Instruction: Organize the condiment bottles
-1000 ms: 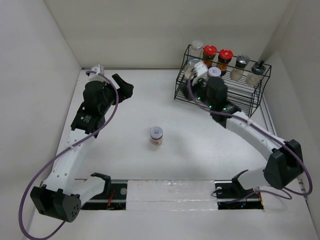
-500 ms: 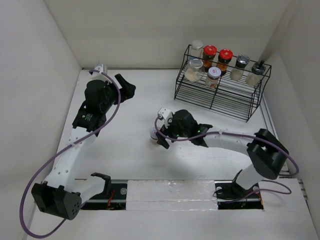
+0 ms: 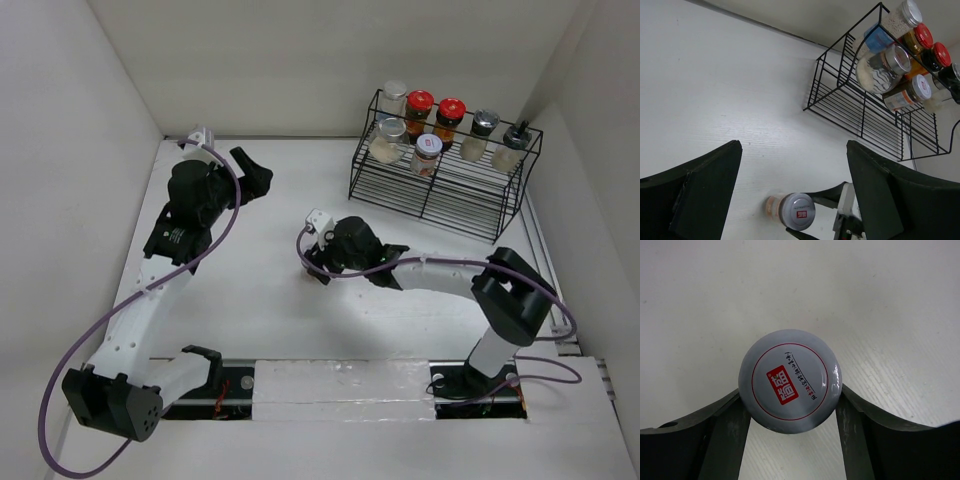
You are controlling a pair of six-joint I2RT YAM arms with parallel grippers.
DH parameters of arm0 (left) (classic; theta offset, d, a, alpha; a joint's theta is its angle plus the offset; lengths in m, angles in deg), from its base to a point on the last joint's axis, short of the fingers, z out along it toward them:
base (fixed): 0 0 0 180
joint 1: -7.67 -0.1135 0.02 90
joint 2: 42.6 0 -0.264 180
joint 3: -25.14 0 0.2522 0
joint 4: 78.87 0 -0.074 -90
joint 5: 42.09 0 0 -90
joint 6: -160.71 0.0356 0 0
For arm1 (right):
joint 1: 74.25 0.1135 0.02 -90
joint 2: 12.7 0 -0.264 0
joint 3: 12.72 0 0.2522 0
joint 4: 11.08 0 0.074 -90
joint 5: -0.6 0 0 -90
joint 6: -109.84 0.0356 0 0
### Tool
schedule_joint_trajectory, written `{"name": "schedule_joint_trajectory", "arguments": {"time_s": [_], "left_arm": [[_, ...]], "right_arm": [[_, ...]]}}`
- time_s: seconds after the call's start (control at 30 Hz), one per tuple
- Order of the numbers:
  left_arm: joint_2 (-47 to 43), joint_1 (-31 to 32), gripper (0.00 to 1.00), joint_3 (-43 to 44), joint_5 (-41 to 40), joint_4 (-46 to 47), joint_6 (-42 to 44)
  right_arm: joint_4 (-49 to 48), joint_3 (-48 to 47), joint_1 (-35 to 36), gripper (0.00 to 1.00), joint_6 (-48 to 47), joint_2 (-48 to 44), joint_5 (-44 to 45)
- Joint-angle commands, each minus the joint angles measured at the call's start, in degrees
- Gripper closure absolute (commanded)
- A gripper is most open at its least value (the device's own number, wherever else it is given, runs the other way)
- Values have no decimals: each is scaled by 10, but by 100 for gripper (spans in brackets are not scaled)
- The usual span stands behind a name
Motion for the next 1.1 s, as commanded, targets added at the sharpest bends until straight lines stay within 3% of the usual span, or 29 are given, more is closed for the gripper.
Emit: {"name": "schedule_joint_trajectory", "arguments": {"time_s": [0.0, 0.1, 0.23, 0.43, 0.73, 1.07], "left_arm": [[-13, -3, 18, -1, 16, 28, 6], [-13, -3, 18, -1, 24, 28, 6], [-13, -3, 18, -1, 24, 28, 6], [-13, -3, 18, -1, 44, 33, 6], [-15, -3, 17, -6, 50, 33, 6], [-15, -3, 16, -1, 38, 33, 6]], "right_arm": [[-97, -20, -11, 55, 2, -79, 22], [-92, -20, -33, 55, 2, -127, 17], [-36, -20, -85, 55, 2, -225, 78], [45, -56, -245, 54, 16, -306, 160], [79, -99, -451, 54, 38, -282, 122], [78, -171, -501, 53, 43, -150, 81]]}}
